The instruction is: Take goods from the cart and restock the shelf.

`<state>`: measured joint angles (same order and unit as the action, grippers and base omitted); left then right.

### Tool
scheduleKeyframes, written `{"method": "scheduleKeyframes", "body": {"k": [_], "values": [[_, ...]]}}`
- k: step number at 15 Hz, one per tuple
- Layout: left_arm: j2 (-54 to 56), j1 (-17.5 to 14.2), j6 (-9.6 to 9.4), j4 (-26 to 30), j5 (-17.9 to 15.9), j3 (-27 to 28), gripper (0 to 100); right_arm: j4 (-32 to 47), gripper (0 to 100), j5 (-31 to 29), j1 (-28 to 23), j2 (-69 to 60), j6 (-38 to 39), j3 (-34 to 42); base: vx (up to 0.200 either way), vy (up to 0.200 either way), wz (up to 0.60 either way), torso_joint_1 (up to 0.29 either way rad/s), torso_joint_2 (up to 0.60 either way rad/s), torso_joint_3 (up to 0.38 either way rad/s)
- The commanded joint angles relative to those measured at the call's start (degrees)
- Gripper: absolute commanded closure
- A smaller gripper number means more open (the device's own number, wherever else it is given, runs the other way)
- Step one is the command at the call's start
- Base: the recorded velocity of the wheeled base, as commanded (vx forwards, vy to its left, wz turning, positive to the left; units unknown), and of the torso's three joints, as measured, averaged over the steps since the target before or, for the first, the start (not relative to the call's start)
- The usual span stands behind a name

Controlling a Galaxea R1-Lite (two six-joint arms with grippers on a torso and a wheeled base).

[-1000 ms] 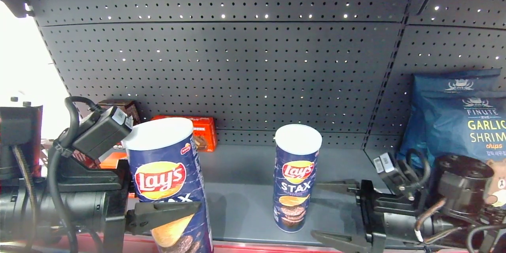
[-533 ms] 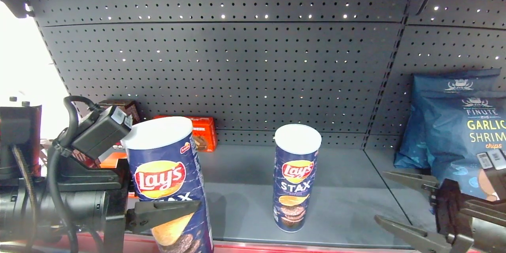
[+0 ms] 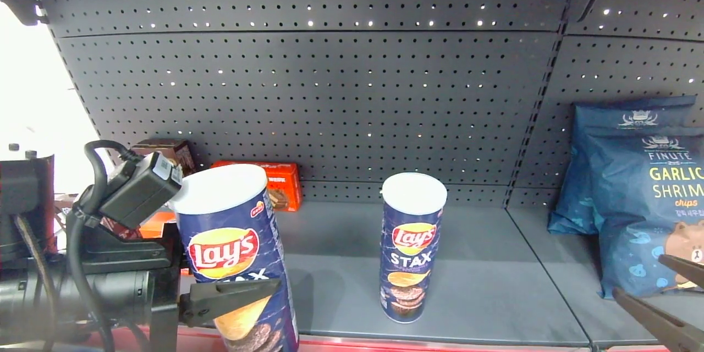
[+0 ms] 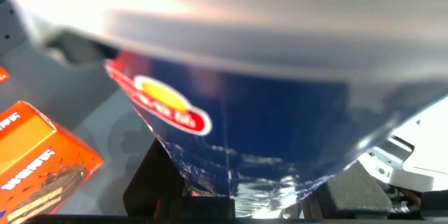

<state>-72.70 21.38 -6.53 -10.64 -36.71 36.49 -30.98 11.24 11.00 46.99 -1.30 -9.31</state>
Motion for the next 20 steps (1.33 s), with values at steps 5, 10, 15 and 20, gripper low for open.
{"method": "scheduleKeyframes", "body": {"k": [5, 10, 15, 20], "values": [[-0.6, 0.33, 0.03, -0.52, 0.06, 0.87, 100, 19.64, 0, -12.29, -0.27, -30.03, 1.57, 3.42, 0.0, 0.0, 0.0, 0.0, 0.0, 0.0], [-2.09, 0.85, -0.23, -0.7, 0.32, 2.36, 100, 31.33, 0, -16.51, -0.45, -41.55, 2.1, 4.39, 0.0, 0.0, 0.0, 0.0, 0.0, 0.0], [-7.45, 0.85, -4.63, -1.05, 2.6, 7.63, 100, 27.02, 0, -20.82, -0.45, -41.55, 2.97, 9.31, 0.0, 0.0, 0.0, 0.0, 0.0, 0.0], [-13.43, -0.55, -6.74, -2.72, 2.6, 11.68, 100, 27.02, 0, -21.08, -0.54, -41.55, 2.8, 9.31, 0.0, 0.0, 0.0, 0.0, 0.0, 0.0]]}}
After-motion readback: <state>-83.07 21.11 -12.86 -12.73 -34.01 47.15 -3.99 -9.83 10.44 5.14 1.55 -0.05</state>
